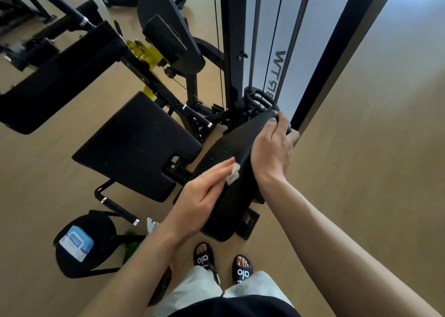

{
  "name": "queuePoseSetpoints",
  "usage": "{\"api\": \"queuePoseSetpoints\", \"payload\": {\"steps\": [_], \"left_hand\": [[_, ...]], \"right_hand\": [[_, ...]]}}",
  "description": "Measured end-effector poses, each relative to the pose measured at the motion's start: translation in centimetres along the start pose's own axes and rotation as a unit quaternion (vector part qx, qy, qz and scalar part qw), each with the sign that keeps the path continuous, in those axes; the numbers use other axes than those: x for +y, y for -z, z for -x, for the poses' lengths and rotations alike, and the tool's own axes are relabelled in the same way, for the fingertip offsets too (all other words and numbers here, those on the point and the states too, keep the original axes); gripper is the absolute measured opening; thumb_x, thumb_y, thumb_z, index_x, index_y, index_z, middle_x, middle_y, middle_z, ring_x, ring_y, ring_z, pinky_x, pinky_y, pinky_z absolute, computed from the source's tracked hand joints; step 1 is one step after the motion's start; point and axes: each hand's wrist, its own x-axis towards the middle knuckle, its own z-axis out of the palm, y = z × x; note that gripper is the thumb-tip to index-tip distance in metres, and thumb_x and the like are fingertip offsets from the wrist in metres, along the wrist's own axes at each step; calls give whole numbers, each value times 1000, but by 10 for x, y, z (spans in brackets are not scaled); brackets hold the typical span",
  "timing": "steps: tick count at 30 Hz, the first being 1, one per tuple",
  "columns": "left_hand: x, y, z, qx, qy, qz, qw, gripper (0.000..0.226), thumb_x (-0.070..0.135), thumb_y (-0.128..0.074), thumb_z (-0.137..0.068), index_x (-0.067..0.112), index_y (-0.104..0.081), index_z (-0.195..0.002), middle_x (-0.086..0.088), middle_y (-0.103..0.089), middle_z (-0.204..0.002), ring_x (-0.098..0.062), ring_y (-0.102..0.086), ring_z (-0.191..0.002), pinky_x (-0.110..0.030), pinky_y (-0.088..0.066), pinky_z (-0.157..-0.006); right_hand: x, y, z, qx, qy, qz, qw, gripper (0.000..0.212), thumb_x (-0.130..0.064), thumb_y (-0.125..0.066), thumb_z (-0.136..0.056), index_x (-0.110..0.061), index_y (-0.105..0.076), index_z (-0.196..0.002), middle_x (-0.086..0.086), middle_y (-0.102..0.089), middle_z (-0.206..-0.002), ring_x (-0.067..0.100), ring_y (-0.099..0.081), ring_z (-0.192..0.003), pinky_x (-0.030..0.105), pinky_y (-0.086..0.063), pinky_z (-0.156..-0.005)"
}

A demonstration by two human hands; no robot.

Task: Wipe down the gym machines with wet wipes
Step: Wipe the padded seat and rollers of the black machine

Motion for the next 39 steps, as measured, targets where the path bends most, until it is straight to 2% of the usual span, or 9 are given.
{"api": "queuePoseSetpoints", "payload": {"steps": [4, 10, 14, 18, 23, 26, 31, 35, 39], "left_hand": [[3, 7, 2, 44, -73, -59, 995, 31, 9, -57, -102, 23, -70, -126, 11, -56, -129, -9, -55, -125, -17, -46, -100], [10, 1, -101, 34, -78, -56, 995, 11, 16, -66, -97, 22, -65, -105, 10, -70, -100, -11, -68, -98, -39, -57, -87], [12, -12, -175, 35, -77, -38, 996, 2, 17, -67, -96, 18, -68, -97, 11, -65, -77, -3, -61, -73, -27, -50, -72], [16, -18, -198, 24, -115, -55, 992, 11, 8, -63, -95, 13, -71, -100, 6, -73, -96, -5, -68, -93, -29, -55, -88], [-1, 7, -139, 5, -141, -42, 989, 15, 3, -68, -93, 12, -74, -103, 7, -72, -112, -2, -66, -110, -25, -53, -98], [-10, 19, -110, -19, -144, -40, 989, 17, 1, -69, -92, 9, -75, -105, 6, -72, -113, -2, -65, -112, -21, -52, -97], [14, -7, -147, 23, -189, -37, 981, 17, 1, -67, -93, 8, -75, -105, 4, -72, -109, -1, -64, -108, -17, -48, -97], [26, -18, -184, 29, -179, -14, 983, 12, 5, -67, -93, 10, -75, -100, 7, -73, -103, -1, -66, -102, -16, -49, -92], [1, 0, -159, 28, -161, -45, 986, 12, 5, -69, -92, 13, -75, -98, 8, -72, -101, -3, -66, -102, -17, -48, -92]], "right_hand": [[0, -2, -5, 7, -17, -19, 1000, 45, -41, -22, -109, -38, -38, -151, 4, -37, -144, 24, -49, -124, 41, -38, -103], [0, 0, -8, 33, -27, -40, 998, 37, -38, -26, -110, -40, -49, -139, -3, -47, -129, 13, -51, -102, 32, -37, -95], [-4, -2, -14, 44, -37, -25, 998, 36, -39, -27, -110, -37, -50, -137, 1, -50, -130, 13, -51, -97, 31, -35, -90], [-6, -1, -10, 48, -30, -15, 998, 35, -35, -28, -110, -36, -49, -138, 0, -50, -125, 3, -48, -87, 28, -33, -86], [-6, -2, -9, 58, -32, -7, 998, 34, -33, -30, -110, -37, -51, -137, -2, -49, -117, -5, -48, -84, 28, -33, -82], [-7, -4, -10, 65, -30, 3, 997, 33, -34, -31, -110, -37, -52, -135, -1, -50, -117, -4, -49, -85, 30, -33, -82], [-9, -4, -12, 67, -28, 6, 997, 33, -35, -32, -109, -35, -52, -134, 0, -51, -116, 13, -51, -91, 30, -35, -84], [-9, -3, -9, 68, -20, -4, 997, 32, -40, -29, -109, -38, -53, -131, 0, -53, -116, 3, -53, -88, 32, -40, -86], [-8, -5, -8, 65, -19, 18, 998, 34, -38, -28, -109, -37, -49, -137, 0, -49, -118, 16, -51, -92, 32, -36, -86]]}}
